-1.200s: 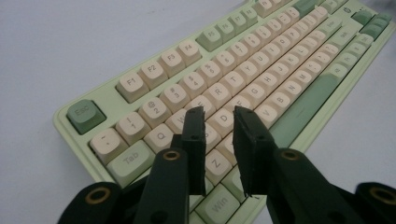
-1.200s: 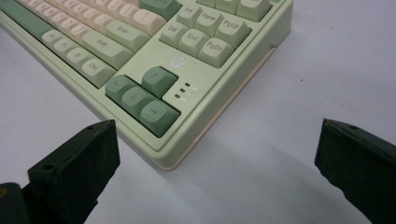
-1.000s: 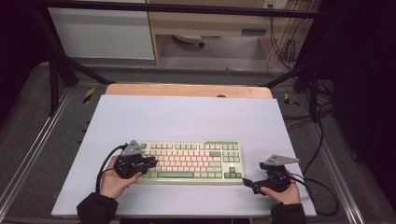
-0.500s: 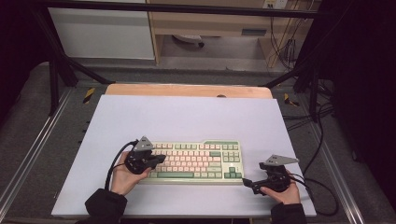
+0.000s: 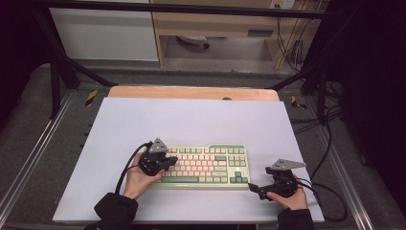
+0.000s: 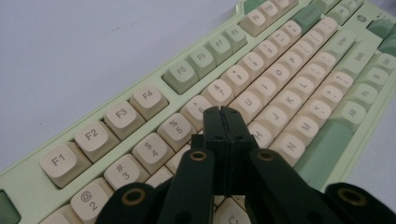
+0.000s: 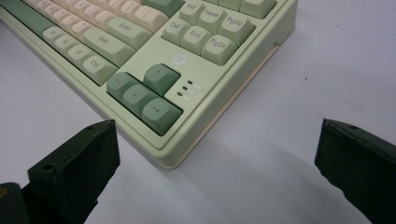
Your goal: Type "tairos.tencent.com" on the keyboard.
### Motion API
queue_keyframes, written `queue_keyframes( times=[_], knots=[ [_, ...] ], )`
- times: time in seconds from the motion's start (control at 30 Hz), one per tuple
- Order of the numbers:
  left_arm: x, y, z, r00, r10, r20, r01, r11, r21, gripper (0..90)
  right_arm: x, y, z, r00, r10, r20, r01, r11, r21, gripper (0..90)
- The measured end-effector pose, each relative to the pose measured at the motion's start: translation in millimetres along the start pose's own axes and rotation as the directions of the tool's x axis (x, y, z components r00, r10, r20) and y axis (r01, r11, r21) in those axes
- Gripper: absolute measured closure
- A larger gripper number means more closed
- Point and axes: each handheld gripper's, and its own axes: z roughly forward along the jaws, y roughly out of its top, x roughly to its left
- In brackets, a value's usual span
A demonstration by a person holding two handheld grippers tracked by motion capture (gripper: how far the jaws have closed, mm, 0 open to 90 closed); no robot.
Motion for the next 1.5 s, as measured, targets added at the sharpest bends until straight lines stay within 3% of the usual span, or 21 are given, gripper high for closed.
queue_keyframes(
  times=[0.23, 0.73, 1.5],
  knots=[
    [1.5, -1.7, 6.6, 0.9998, 0.009, -0.016, -0.009, 1.0000, 0.001, 89.7, 0.1, 0.1, -0.3, 1.0000, 0.003, 0.000, -0.003, 1.000, 0.001, 0.4],
    [1.8, -4.7, 12.5, 0.9999, 0.012, -0.006, -0.012, 0.9999, 0.002, 89.8, 0.1, -0.2, 0.1, 1.0000, -0.004, 0.000, 0.004, 1.000, 0.001, 0.4],
    [2.2, -7.7, -15.6, 0.9996, 0.029, 0.000, -0.029, 0.9989, -0.035, 89.7, 0.0, -0.5, 0.7, 0.9999, -0.011, 0.001, 0.011, 1.000, 0.005, 0.4]
  ],
)
